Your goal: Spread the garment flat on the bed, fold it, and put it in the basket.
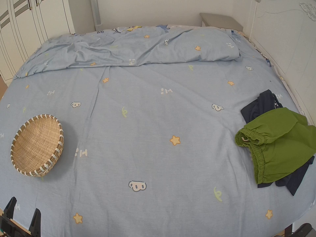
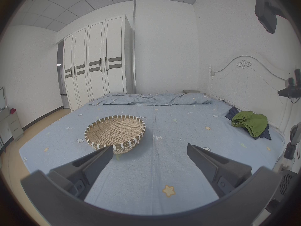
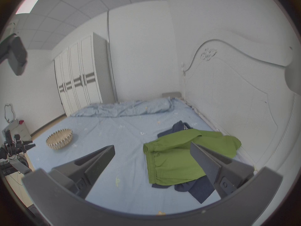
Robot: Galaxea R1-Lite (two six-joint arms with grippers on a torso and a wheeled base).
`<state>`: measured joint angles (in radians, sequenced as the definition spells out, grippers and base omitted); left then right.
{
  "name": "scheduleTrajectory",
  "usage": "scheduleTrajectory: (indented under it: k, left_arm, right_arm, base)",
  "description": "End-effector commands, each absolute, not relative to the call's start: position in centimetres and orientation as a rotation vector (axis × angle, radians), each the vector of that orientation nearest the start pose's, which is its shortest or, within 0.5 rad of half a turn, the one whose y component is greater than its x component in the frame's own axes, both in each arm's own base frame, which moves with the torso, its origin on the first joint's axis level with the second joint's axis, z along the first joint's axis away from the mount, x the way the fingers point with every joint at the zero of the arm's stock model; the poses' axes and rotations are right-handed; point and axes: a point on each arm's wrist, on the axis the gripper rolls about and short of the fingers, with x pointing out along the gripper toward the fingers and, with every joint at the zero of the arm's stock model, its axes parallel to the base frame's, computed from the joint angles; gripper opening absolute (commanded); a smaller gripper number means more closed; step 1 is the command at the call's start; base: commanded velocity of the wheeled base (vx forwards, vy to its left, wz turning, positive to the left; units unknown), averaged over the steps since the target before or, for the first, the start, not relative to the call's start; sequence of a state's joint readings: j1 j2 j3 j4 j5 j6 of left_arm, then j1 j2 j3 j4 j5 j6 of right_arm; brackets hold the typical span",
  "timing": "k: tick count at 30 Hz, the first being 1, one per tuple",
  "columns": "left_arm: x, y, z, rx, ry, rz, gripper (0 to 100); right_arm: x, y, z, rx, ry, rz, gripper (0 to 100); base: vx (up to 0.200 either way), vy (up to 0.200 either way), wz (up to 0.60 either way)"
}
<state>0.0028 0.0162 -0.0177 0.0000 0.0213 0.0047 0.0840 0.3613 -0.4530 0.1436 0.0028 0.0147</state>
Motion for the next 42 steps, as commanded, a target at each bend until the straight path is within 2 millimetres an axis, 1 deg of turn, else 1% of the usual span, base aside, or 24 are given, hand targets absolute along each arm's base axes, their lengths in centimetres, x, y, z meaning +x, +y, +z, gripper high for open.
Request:
scheduleTrajectory:
  k: [1, 2, 5, 6, 7, 8, 10, 11, 12, 13, 14, 17, 21, 26, 30, 35, 39, 42]
  left_arm:
    - [-2.3, 0.0, 7.6, 0.005, -0.001, 0.025, 100]
    - [-2.3, 0.0, 7.6, 0.005, -0.001, 0.025, 100]
    - [-2.3, 0.0, 7.6, 0.005, -0.001, 0.025, 100]
    - [-2.3, 0.0, 7.6, 0.005, -0.001, 0.025, 100]
    - [-2.3, 0.0, 7.6, 0.005, -0.001, 0.025, 100]
    - [-2.3, 0.0, 7.6, 0.005, -0.001, 0.025, 100]
    - [-2.3, 0.0, 7.6, 0.005, -0.001, 0.025, 100]
    - [-2.3, 0.0, 7.6, 0.005, -0.001, 0.025, 100]
    - [-2.3, 0.0, 7.6, 0.005, -0.001, 0.025, 100]
    - [-2.3, 0.0, 7.6, 0.005, -0.001, 0.025, 100]
    - [-2.3, 0.0, 7.6, 0.005, -0.001, 0.025, 100]
    - [-2.3, 0.0, 7.6, 0.005, -0.001, 0.025, 100]
    - [-2.3, 0.0, 7.6, 0.005, -0.001, 0.025, 100]
    - [-2.3, 0.0, 7.6, 0.005, -0.001, 0.025, 100]
    - [-2.3, 0.0, 7.6, 0.005, -0.001, 0.025, 100]
    - [-2.3, 0.0, 7.6, 0.005, -0.001, 0.025, 100]
    - [-2.3, 0.0, 7.6, 0.005, -0.001, 0.025, 100]
    - [-2.3, 0.0, 7.6, 0.005, -0.001, 0.025, 100]
  right_arm:
    - [12.3, 1.8, 20.8, -0.149, 0.570, 0.103, 100]
    - [13.0, 2.1, 20.4, -0.165, 0.603, 0.103, 100]
    - [16.2, 3.7, 18.3, -0.233, 0.726, 0.069, 100]
    - [16.4, 3.8, 18.2, -0.236, 0.732, 0.067, 100]
    - [17.7, 4.5, 17.0, -0.263, 0.776, 0.041, 100]
    - [18.5, 5.2, 16.3, -0.287, 0.782, 0.023, 100]
    - [19.4, 6.7, 15.7, -0.337, 0.756, 0.010, 100]
    - [19.5, 6.9, 15.6, -0.340, 0.751, 0.009, 100]
    - [20.1, 7.8, 15.1, -0.362, 0.752, 0.008, 100]
    - [20.3, 8.0, 14.8, -0.367, 0.759, 0.005, 100]
    - [21.2, 8.8, 13.9, -0.379, 0.780, -0.014, 100]
    - [21.8, 9.6, 12.9, -0.411, 0.783, -0.053, 100]
    - [21.7, 9.7, 12.2, -0.439, 0.785, -0.076, 100]
    - [21.8, 9.9, 12.0, -0.464, 0.782, -0.106, 100]
    - [23.1, 10.5, 10.7, -0.478, 0.776, -0.143, 100]
    - [24.4, 10.7, 9.3, -0.480, 0.760, -0.199, 100]
    - [24.8, 10.6, 9.2, -0.474, 0.753, -0.210, 100]
    - [25.6, 10.4, 9.2, -0.467, 0.749, -0.238, 100]
  base:
    - [0.000, 0.000, 0.00]
    - [0.000, 0.000, 0.00]
    - [0.000, 0.000, 0.00]
    - [0.000, 0.000, 0.00]
    - [0.000, 0.000, 0.00]
    - [0.000, 0.000, 0.00]
    - [0.000, 0.000, 0.00]
    - [0.000, 0.000, 0.00]
    - [0.000, 0.000, 0.00]
    - [0.000, 0.000, 0.00]
    - [0.000, 0.000, 0.00]
    - [0.000, 0.000, 0.00]
    - [0.000, 0.000, 0.00]
    - [0.000, 0.000, 0.00]
    - [0.000, 0.000, 0.00]
    - [0.000, 0.000, 0.00]
    - [0.000, 0.000, 0.00]
    - [0.000, 0.000, 0.00]
